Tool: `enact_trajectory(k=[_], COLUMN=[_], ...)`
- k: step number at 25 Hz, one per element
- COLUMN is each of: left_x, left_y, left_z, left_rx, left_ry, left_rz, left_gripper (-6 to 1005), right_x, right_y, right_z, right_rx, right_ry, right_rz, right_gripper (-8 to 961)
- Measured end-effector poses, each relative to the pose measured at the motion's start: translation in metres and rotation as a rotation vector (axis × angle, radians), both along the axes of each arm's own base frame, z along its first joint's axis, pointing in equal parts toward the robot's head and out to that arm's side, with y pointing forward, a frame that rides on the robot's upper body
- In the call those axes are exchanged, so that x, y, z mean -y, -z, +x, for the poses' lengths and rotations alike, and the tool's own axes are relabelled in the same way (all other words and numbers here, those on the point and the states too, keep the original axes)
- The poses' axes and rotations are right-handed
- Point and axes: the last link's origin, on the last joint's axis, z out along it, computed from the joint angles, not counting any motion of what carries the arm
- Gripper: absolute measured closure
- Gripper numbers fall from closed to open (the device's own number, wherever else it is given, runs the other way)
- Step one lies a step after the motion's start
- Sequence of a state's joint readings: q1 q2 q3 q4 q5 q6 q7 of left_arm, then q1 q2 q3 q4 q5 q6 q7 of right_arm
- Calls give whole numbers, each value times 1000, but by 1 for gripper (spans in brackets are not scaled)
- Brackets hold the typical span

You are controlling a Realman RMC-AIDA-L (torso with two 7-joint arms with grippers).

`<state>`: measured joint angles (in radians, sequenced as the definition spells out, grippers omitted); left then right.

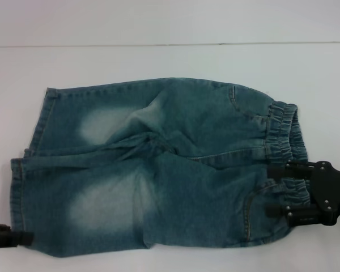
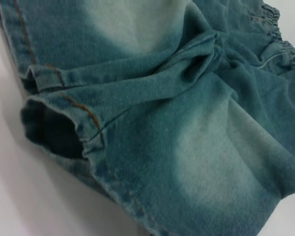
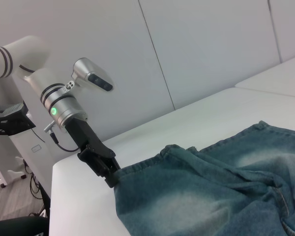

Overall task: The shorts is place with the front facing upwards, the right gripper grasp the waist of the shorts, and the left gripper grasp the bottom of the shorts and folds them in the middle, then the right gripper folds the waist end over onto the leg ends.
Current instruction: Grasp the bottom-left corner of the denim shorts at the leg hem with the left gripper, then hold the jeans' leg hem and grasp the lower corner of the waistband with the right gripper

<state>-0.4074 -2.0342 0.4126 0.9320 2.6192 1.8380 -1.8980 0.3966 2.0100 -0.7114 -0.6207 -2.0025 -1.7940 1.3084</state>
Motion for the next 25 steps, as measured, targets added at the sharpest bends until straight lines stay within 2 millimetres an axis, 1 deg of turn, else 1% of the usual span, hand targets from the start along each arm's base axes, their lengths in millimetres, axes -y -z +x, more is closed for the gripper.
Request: enact_trajectory(k=[9, 15, 17, 19, 21, 23, 25], left_x=[-8, -18, -24, -26, -38, -45, -45], left_y=[-3, -4, -4, -4, -4, -5, -5], left_z=[8, 19, 23, 25, 32, 34, 34], left_rx=[13, 32, 32, 32, 31, 26, 26], left_ry=[6, -8, -11, -14, -27, -34, -34], left_rz=[-10, -15, -13, -11, 6, 21, 21], left_gripper=[889, 953, 951, 951, 951, 951, 950], right_x=[-3, -7, -11, -17, -25, -33, -41], right_y=[-2, -12, -18, -25, -36, -46, -55], right_z=[-1, -2, -2, -2, -4, -6, -8], right_rx=[-10, -57, -70, -80, -89, -78, -41], right_ry=[13, 79, 115, 154, 213, 262, 304], right_rz=[7, 27, 35, 30, 10, -17, -51], right_gripper=[27, 27, 27, 27, 27, 27, 27])
